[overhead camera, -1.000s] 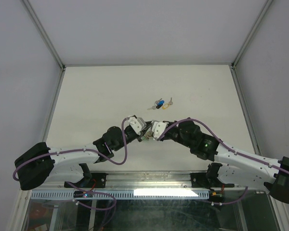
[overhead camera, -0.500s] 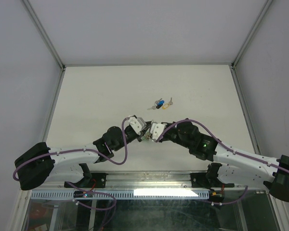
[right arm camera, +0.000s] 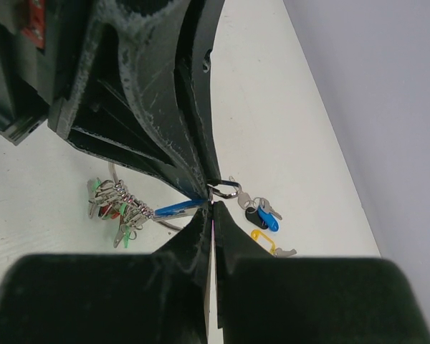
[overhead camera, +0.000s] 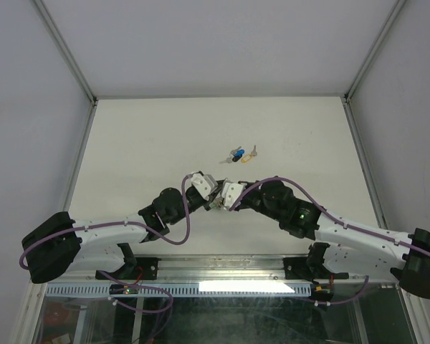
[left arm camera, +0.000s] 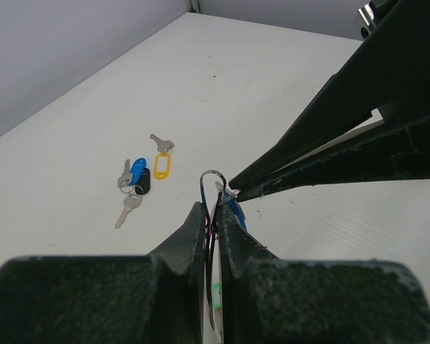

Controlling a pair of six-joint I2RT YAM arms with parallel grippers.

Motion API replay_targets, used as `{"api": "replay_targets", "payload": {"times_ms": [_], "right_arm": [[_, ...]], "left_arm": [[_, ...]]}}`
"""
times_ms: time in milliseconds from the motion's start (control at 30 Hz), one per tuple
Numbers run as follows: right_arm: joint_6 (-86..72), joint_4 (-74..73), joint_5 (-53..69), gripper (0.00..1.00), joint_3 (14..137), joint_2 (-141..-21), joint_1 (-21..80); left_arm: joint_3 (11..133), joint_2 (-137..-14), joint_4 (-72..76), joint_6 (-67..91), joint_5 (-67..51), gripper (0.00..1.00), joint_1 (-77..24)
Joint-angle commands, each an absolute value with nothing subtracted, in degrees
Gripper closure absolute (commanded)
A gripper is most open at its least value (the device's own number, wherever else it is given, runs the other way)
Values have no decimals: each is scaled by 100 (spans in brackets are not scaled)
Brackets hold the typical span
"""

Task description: Put the keys on the keyring

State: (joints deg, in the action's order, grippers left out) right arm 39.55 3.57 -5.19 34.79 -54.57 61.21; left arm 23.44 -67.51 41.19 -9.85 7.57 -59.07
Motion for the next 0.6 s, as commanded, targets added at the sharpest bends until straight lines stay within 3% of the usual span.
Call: {"api": "replay_targets", "payload": {"times_ms": [0, 567], "right_arm": [[3884, 831, -628, 100, 3612, -5533, 6168], [3445, 1175, -1157, 100, 3632, -5601, 6196]], "left_arm": [[2434, -6728, 4530, -967, 524, 100, -5906], [2529, -6798, 4371, -984, 340, 100, -5906]]}}
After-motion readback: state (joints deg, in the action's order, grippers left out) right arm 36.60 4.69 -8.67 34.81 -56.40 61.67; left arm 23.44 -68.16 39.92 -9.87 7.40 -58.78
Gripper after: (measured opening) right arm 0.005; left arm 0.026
